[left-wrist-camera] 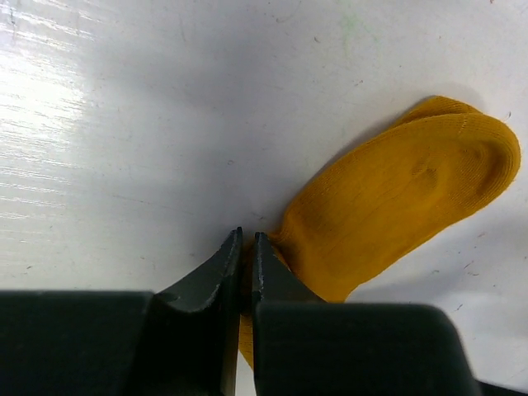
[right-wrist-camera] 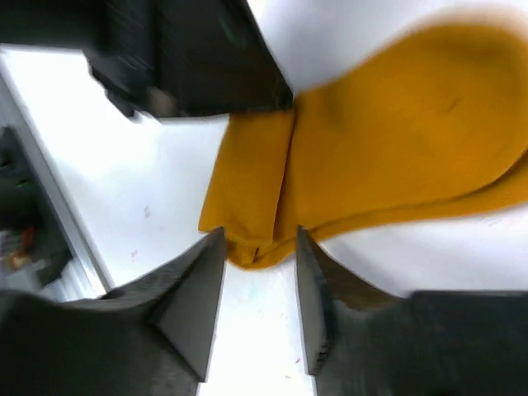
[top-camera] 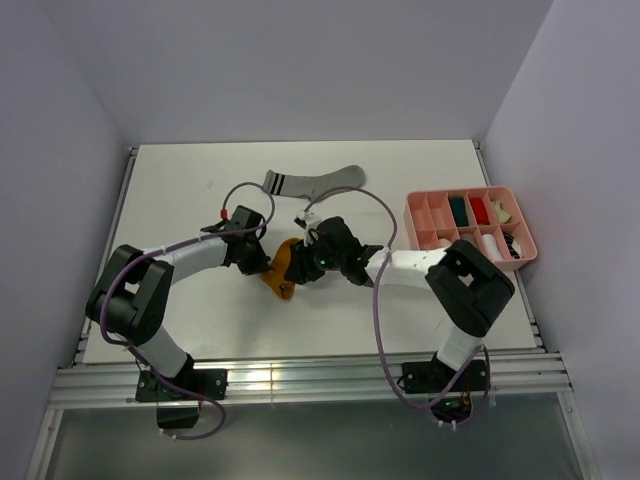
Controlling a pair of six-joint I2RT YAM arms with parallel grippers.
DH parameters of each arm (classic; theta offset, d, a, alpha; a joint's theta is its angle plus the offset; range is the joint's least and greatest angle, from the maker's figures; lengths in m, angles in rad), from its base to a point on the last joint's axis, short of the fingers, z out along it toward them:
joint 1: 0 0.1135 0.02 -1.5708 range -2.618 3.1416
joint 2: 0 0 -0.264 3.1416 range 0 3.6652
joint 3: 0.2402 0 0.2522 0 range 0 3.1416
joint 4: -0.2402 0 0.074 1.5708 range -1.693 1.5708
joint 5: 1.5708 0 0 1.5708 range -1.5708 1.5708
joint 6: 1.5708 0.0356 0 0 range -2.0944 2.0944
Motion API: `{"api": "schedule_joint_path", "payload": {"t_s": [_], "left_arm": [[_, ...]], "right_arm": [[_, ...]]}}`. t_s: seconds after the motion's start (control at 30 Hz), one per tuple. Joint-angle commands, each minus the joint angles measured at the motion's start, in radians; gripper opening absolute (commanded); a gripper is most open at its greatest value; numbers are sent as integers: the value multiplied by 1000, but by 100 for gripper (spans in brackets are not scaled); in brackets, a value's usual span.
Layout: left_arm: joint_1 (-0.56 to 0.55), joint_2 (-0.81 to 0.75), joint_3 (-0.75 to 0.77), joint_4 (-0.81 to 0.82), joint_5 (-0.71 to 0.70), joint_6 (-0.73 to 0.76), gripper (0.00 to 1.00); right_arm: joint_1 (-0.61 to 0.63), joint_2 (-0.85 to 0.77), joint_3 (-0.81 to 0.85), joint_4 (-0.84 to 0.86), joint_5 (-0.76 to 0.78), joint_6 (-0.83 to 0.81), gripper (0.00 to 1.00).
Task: Roll the socks
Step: Roll the sock at the center of the board.
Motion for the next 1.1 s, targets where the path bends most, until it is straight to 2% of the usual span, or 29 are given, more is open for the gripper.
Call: {"api": "schedule_joint_path", "payload": {"t_s": [0.0, 0.1, 0.17, 0.4, 0.63, 0.67, 0.8, 0.87, 0.9, 0.93, 1.03, 1.07], "left_arm": [[-6, 29, -9, -126, -49, 59, 0], [-6, 41, 5, -129, -49, 65, 1], [-6, 46, 8, -129, -49, 68, 1], [-6, 49, 22, -129, -49, 79, 0], [-6, 55, 41, -135, -52, 85, 1], [-6, 57, 44, -134, -52, 87, 1], [-4, 52, 51, -123, -58, 94, 2], [-4, 51, 60, -120, -64, 103, 10], [-4, 51, 68, -120, -67, 110, 13], [-4, 51, 71, -119, -71, 114, 21], [2, 40, 83, -100, -68, 136, 30], [8, 37, 88, -85, -63, 148, 30]], "right_arm": [[63, -85, 80, -99, 228, -171, 48], [146, -90, 109, -138, 399, -258, 53], [202, -73, 133, -145, 446, -290, 54], [308, 27, 193, -170, 571, -387, 55], [345, 136, 213, -165, 644, -401, 52], [345, 143, 213, -164, 642, -401, 50], [345, 183, 224, -173, 644, -401, 31], [342, 191, 222, -176, 638, -398, 21], [339, 187, 218, -172, 618, -384, 9], [335, 182, 210, -169, 598, -377, 2], [299, 147, 183, -162, 467, -341, 0], [275, 138, 170, -159, 426, -332, 0]]}}
